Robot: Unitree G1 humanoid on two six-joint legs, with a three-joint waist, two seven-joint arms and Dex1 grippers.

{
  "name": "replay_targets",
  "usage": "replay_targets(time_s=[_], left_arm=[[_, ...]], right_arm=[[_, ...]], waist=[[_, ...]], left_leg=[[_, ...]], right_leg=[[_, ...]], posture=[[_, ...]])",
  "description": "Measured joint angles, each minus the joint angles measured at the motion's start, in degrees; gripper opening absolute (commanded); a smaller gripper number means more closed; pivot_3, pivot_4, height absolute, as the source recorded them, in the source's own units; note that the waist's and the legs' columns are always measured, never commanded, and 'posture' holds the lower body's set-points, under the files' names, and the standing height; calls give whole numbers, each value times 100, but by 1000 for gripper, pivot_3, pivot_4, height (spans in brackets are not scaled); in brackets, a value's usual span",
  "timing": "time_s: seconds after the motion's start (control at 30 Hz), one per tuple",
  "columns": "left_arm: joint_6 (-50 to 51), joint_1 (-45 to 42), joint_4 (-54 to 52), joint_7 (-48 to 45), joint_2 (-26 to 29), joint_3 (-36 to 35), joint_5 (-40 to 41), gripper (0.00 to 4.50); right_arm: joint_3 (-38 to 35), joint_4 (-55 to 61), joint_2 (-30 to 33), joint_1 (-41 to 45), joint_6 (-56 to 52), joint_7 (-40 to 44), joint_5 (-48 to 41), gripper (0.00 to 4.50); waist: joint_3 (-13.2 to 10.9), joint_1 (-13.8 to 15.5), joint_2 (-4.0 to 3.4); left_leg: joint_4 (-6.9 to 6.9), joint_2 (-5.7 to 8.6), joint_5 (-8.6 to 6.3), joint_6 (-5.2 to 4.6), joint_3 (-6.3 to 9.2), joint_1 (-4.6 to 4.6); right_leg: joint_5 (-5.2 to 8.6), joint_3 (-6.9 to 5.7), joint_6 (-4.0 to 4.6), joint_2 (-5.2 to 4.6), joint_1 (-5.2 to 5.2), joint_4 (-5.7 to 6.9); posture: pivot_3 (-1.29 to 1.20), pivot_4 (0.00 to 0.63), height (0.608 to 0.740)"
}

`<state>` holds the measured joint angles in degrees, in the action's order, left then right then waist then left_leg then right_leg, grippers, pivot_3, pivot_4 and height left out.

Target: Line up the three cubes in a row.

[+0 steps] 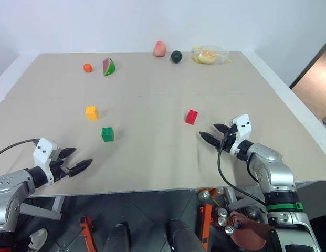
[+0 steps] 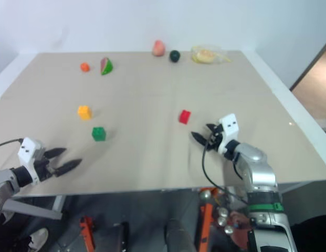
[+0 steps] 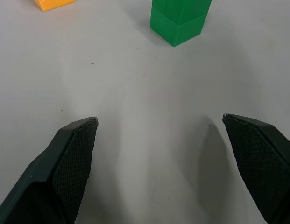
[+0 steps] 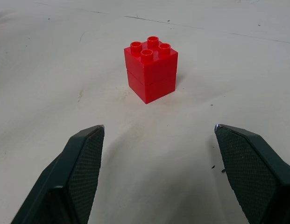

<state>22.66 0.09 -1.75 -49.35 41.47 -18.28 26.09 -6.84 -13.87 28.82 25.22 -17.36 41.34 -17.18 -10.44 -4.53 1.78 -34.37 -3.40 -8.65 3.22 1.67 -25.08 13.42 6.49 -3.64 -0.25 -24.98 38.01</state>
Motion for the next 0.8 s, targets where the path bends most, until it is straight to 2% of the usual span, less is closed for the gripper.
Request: replay_targets(time_s=[0.1,0.23,0.4,0.6,0.8], left_arm=[[-279,-3,126,-186,-2,50,-53,4435],[-1379,-29,825,-1171,48,216,-161,4435],[-1877,-122,1059,-2119,159,462,-159,4435],[-1966,-972,954,-2760,169,843,-44,4435],[-1729,-1466,638,-2811,-34,1186,91,4435]], right_arm=[[0,18,18,-5,-25,5,-2,3916],[4,15,155,-1,-23,147,3,3916],[160,-312,360,234,95,609,80,3916],[515,-2352,525,1702,956,1126,643,3916],[751,-3843,491,2481,1699,1279,1109,3916]], waist=[[0,1,-1],[1,2,-1],[0,1,-1],[-1,-7,-1],[-1,-9,-2]], left_leg=[[1,0,0,0,-1,0],[0,0,0,0,-5,2],[-6,-1,0,0,-8,2],[-12,-3,7,-10,-10,3],[2,-2,4,-11,-7,-3]], right_leg=[[0,0,-1,0,0,0],[1,0,1,-1,0,0],[-3,2,4,-2,0,0],[-17,1,2,0,2,1],[-18,1,-34,3,1,2]], posture=[[0,150,740],[0,150,740],[0,150,740],[0,150,740],[0,150,740]])
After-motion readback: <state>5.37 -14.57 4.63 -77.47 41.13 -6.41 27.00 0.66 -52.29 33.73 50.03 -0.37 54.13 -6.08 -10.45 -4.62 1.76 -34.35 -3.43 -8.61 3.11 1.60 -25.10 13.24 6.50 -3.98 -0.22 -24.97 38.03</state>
